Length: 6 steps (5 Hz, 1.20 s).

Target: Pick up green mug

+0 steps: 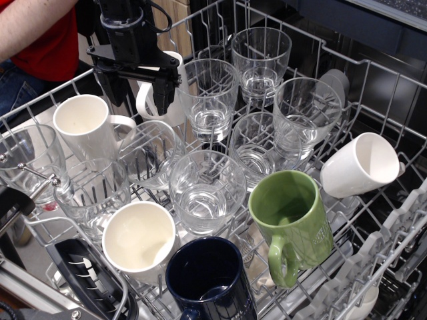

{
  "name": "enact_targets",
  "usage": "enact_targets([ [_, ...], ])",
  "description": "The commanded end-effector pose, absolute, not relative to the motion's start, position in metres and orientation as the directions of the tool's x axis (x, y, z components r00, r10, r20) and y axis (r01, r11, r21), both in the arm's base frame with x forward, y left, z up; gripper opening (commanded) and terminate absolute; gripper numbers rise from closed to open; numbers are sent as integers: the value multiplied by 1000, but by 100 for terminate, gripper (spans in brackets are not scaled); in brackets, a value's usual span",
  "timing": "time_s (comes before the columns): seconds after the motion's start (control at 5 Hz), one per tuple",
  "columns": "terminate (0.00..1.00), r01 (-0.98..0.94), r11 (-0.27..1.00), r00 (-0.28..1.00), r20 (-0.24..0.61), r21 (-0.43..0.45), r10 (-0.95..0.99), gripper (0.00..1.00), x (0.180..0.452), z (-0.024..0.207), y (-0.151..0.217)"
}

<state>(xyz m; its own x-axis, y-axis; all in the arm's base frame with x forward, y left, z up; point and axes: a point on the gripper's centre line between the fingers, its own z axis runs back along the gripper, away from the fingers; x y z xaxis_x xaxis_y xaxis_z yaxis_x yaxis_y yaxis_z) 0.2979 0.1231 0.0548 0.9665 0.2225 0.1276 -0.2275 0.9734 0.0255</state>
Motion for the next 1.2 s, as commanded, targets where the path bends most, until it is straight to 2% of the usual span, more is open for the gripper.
enact_targets([
  [0.0, 0, -227, 973, 967, 128, 26, 223, 100, 298, 55, 123],
  [0.4, 0, -378, 926, 926, 28, 9, 377, 100, 290, 66, 74],
  [0.6, 0, -465, 885, 885, -12, -32, 465, 100, 292, 67, 41],
  [1.0, 0, -577, 808, 816, -32, -118, 577, 100, 301, 52, -20],
])
